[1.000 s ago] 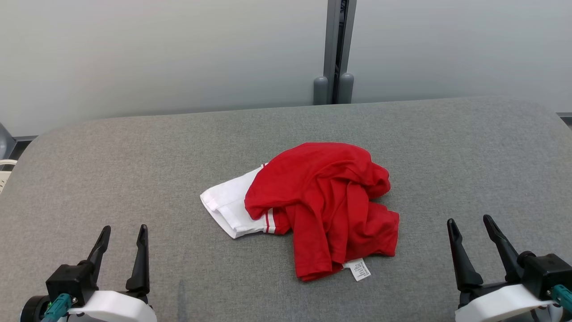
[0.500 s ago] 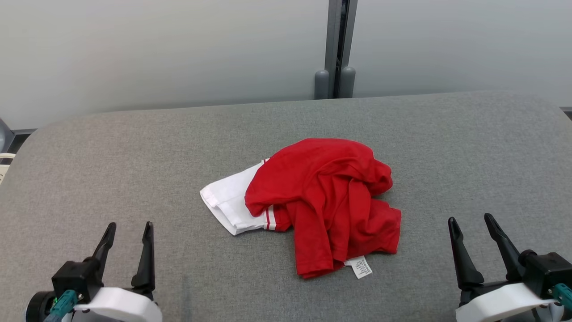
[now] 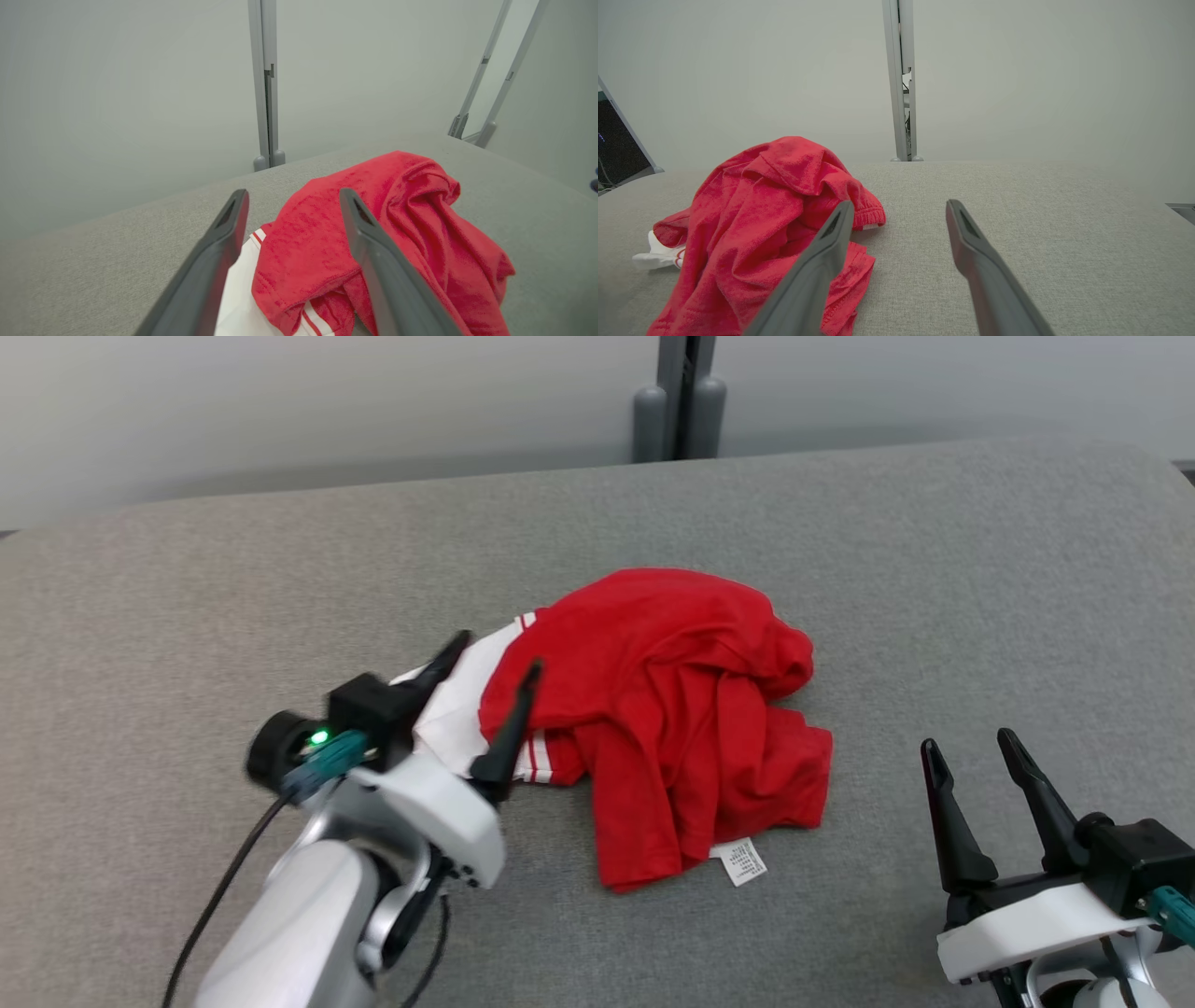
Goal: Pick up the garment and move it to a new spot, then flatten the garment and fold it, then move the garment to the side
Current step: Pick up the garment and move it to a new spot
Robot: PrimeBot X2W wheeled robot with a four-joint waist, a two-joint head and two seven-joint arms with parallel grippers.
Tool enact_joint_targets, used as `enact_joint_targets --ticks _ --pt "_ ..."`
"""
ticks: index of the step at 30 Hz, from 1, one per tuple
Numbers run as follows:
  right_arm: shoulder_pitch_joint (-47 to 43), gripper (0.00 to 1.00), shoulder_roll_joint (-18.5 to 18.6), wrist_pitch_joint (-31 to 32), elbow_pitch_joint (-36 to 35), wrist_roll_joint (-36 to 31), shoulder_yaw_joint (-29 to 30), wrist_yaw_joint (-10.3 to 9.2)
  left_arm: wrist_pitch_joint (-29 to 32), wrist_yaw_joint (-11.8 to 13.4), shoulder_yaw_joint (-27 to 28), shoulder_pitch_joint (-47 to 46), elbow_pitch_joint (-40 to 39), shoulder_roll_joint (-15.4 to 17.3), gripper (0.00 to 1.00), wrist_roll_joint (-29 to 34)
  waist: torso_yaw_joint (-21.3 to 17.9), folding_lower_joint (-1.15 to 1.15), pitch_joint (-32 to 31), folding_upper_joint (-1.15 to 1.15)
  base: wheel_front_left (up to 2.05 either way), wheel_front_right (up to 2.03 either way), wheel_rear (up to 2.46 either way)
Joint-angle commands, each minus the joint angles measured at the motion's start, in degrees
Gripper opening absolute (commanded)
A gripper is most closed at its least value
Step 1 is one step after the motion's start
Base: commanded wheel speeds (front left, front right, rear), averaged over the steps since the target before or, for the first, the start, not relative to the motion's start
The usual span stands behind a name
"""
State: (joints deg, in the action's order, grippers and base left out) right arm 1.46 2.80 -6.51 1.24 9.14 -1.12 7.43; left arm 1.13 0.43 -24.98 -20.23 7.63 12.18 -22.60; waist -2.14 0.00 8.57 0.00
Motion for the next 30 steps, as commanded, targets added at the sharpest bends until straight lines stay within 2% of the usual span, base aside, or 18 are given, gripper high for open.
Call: enact_joint_targets --ticks 1,6,12,13,14,15,26,30 --pt "0.8 1.0 0.3 -0.6 0.3 0.6 0.0 0.11 1.6 -1.1 -1.2 -2.0 1.1 -0.5 1.0 0.3 -1.6 0.0 1.5 0.0 0.0 0.0 0.0" --pt "1.9 1.0 0.3 -1.9 1.6 1.3 -0.2 0.11 8.2 -4.3 -5.2 -6.5 6.0 -2.8 1.0 -1.4 -4.1 0.0 3.0 0.0 0.0 0.0 0.0" --pt "2.6 1.0 0.2 -3.3 3.5 2.4 -0.5 0.11 12.3 -5.4 -6.1 -8.9 10.3 -3.2 1.0 -3.2 -6.4 0.0 3.7 0.0 0.0 0.0 0.0" --pt "2.7 1.0 0.2 -3.6 3.7 2.5 -0.5 0.12 12.9 -5.5 -6.3 -9.2 10.5 -3.0 0.97 -3.4 -6.6 0.0 3.8 0.0 0.0 0.0 0.0" --pt "2.7 1.0 0.2 -3.8 4.0 2.5 -0.5 0.11 13.1 -5.6 -6.4 -9.3 10.7 -2.9 0.45 -3.7 -6.7 0.0 3.9 0.0 0.0 0.0 0.0" --pt "2.8 1.0 0.2 -3.9 4.2 2.5 -0.5 0.11 13.2 -5.8 -6.4 -9.5 10.8 -2.8 0.0 -3.9 -6.8 0.0 4.0 0.0 0.0 0.0 0.0" --pt "3.6 1.0 0.2 -5.2 5.9 3.1 -0.4 0.12 7.5 -4.7 -5.6 -12.2 5.1 -2.0 0.0 -1.6 -6.2 0.0 3.8 0.0 0.0 0.0 0.0" --pt "3.0 1.0 0.2 -5.3 6.0 2.9 -0.1 0.12 4.6 -3.1 -3.8 -13.1 0.6 -1.1 0.0 -0.7 -4.7 0.0 2.6 0.0 0.0 0.0 0.0"
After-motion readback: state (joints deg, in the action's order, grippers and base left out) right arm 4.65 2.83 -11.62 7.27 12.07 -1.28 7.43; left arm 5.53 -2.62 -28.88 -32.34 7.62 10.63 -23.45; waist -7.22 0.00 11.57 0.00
